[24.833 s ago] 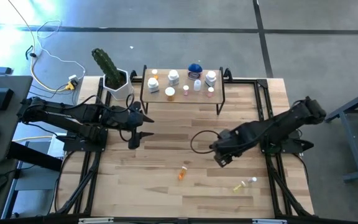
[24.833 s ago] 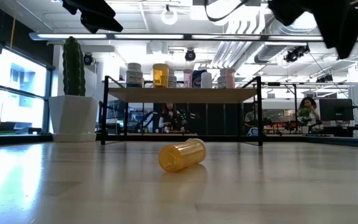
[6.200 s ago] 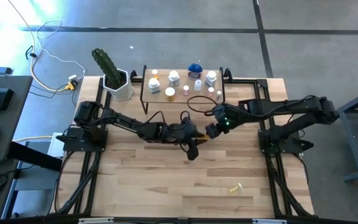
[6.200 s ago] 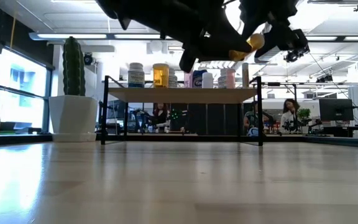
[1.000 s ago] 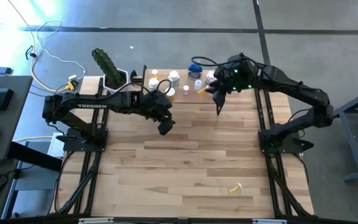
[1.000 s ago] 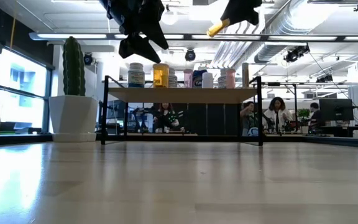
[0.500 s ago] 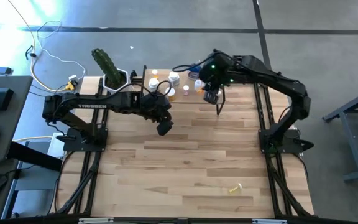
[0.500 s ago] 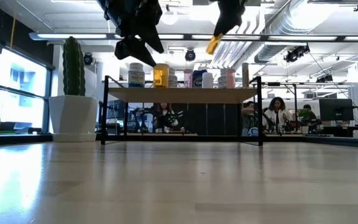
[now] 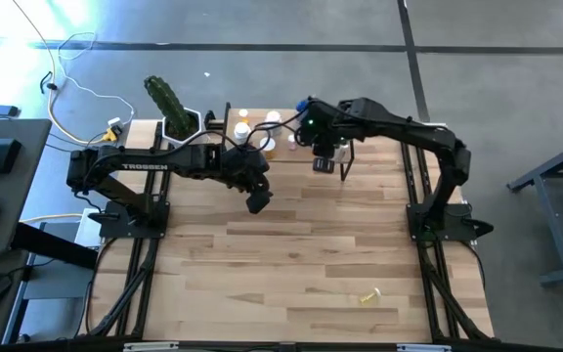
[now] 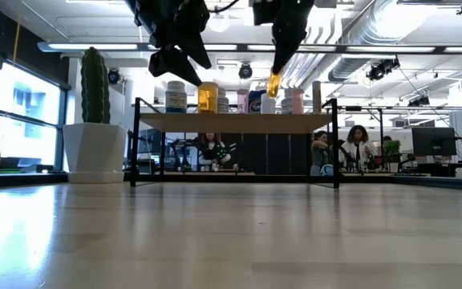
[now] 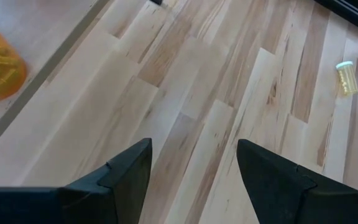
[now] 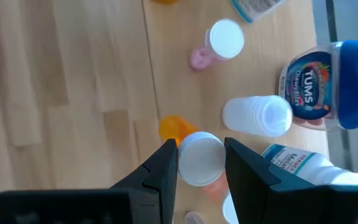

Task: Pick and place medicine bottles onto shelf by color
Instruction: Put the orange pill bottle on the shelf

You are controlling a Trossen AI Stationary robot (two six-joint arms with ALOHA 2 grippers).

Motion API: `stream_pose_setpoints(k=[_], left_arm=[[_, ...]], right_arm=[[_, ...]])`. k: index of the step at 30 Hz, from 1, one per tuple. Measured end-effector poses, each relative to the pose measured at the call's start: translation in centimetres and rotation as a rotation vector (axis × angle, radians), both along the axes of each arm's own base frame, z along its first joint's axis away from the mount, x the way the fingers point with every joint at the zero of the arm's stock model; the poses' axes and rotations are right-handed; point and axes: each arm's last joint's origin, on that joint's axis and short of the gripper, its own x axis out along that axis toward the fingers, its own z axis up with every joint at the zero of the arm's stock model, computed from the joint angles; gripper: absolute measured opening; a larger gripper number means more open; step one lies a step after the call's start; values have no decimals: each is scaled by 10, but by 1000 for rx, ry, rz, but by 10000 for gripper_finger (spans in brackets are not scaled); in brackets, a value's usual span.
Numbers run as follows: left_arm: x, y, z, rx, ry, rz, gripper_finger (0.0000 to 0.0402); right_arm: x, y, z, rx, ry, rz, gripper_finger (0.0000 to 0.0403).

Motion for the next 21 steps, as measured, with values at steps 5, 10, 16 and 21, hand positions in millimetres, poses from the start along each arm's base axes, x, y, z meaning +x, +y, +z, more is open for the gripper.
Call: stream_pose_setpoints(k=[5,10,16,21], left_arm=[[0,0,0,0,0,0,225],[0,0,0,0,0,0,225],[0,0,0,0,-1,0,225],[0,0,0,0,0,0,225]], right_arm=[[6,-2,-9,-37,48,3,103],[7,-3,-9,-44,44,12,103],[13,-10,-19,-46,82,49,103],[18,-12,-31,-28,131,52,103]])
